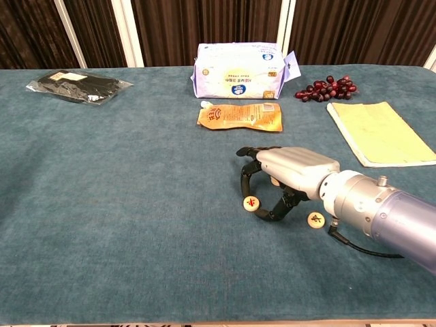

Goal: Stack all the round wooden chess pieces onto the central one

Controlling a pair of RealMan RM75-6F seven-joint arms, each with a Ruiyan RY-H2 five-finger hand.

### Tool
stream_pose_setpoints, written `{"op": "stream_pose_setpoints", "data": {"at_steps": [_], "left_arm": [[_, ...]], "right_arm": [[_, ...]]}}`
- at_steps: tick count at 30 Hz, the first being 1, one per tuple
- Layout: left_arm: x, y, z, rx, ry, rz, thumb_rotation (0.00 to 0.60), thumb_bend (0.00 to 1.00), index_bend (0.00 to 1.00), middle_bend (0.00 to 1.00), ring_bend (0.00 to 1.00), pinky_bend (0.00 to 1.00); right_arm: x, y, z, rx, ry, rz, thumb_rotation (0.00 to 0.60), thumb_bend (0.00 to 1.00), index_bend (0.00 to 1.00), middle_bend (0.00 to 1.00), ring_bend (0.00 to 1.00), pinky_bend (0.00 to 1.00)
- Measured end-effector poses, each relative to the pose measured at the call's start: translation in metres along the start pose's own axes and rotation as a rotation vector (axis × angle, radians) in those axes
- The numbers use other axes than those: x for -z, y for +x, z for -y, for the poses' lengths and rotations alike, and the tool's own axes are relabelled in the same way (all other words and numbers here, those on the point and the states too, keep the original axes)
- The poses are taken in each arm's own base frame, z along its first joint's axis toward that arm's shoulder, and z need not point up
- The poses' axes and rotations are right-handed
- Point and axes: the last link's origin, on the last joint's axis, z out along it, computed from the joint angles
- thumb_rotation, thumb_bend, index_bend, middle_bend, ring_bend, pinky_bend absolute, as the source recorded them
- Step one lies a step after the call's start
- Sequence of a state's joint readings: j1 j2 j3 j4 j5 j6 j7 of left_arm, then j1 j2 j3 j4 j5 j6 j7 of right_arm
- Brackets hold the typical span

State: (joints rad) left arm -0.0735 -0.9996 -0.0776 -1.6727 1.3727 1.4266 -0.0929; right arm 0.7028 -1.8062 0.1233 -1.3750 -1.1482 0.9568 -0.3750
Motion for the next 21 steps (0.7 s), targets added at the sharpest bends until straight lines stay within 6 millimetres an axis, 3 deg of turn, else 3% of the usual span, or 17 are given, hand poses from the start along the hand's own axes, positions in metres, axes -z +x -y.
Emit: {"op": "stream_pose_setpoints", "data": {"at_steps": [14,21], "left_arm": [[0.000,0.000,0.000,0.004,0.000,-0.002,0.600,0.49,0.16,0.00,0.00,0.00],[0.000,0.001,0.000,0.004,0.000,-0.003,0.600,0.49,0.16,0.00,0.00,0.00]], "right_arm": [[-0.001,-0.001,0.000,-0.007,-0.003,0.012,0.600,0.41,0.53,0.00,0.00,0.00],[-0.001,0.010,0.002,-0.019,0.008,-0.011,0.600,0.41,0.53,0.00,0.00,0.00]]}}
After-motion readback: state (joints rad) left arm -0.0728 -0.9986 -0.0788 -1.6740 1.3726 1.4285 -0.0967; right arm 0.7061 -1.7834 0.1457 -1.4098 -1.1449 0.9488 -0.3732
